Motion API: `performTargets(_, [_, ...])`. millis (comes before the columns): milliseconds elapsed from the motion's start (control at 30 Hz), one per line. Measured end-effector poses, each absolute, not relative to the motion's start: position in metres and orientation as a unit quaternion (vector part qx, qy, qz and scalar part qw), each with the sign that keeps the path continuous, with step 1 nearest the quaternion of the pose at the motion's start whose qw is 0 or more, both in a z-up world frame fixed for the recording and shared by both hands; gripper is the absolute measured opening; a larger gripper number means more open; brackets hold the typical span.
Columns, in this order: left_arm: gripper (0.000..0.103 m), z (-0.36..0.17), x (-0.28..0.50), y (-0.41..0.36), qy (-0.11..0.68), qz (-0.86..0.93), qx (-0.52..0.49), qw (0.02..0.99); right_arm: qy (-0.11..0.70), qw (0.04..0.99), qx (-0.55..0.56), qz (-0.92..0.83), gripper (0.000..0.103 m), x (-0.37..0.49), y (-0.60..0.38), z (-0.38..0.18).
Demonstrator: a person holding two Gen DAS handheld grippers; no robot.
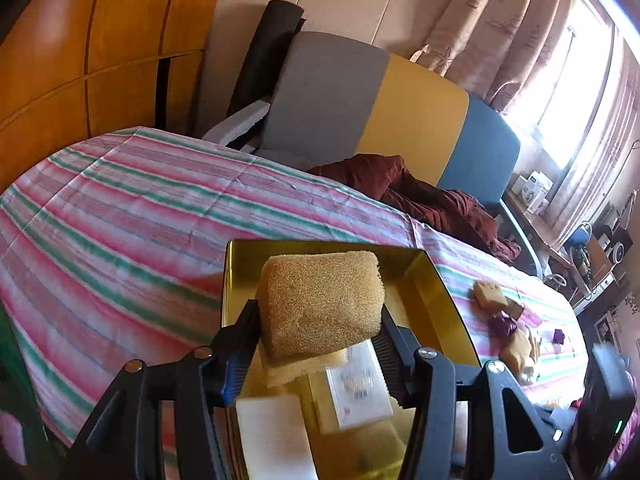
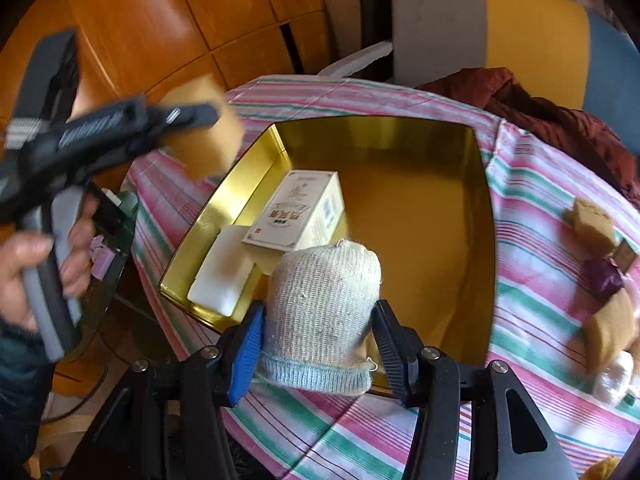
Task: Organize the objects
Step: 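Place the yellow sponge with the left tool in the tray while the right tool places the glove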
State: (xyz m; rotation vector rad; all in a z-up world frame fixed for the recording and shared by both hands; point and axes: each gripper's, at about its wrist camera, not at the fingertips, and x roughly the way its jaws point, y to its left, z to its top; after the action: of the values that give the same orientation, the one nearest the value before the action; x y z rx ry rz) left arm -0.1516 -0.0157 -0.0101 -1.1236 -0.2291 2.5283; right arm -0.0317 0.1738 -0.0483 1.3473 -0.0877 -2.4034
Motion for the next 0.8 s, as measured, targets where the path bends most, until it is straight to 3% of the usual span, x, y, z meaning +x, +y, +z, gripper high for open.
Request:
performTargets(233, [0.063, -0.025, -0.185, -0.013, -0.094, 0.88, -0.437, 0.16, -0.045, 0.253, 0.499, -0.828, 0.057, -0.048, 0.141, -0.064])
performTargets(333, [0.073, -0.035, -0.183, -0.018, -0.098, 0.875, -0.449, 0.153, -0.059, 0.275, 0.5, -0.819, 0.061, -0.053, 0.13, -0.07])
performTargets(400, [0.078, -0.043, -0.181, -0.02, -0.094, 0.87, -0.459, 0.155, -0.082, 0.289, 0.502, -0.811, 0.077, -0.055, 0.127, -0.074])
performTargets(533, [0.083, -0.049, -0.178, -0.025, -0.092, 0.87, -0.461, 0.149, -0.077, 0.288, 0.501, -0.812, 0.079, -0.047, 0.127, -0.074])
performTargets(800, [0.083, -0.03, -0.14, -0.04, -0.109, 0.891, -0.424, 0.124, -0.049, 0.256, 0.474, -0.841, 0.1, -0.024, 0.13, -0.059])
